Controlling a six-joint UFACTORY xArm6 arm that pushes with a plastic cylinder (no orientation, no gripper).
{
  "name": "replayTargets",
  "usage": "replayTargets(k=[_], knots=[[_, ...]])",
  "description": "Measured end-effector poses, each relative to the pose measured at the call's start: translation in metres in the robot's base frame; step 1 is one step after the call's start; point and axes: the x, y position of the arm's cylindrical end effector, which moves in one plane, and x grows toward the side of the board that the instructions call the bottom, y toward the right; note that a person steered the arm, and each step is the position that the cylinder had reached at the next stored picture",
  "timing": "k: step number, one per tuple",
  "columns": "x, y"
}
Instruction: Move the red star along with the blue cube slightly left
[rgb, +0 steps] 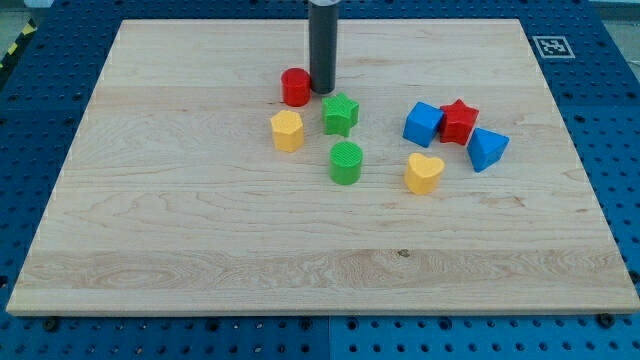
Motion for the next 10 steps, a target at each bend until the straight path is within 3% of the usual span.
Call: replayTargets(k=[2, 3, 5, 6, 7, 8, 10], knots=[[-0.009, -0.004], [-0.023, 0.04], [-0.019, 0.201], [0.029, 0.248], [0.09, 0.247], [0.107, 0.235], [0.102, 0.225]])
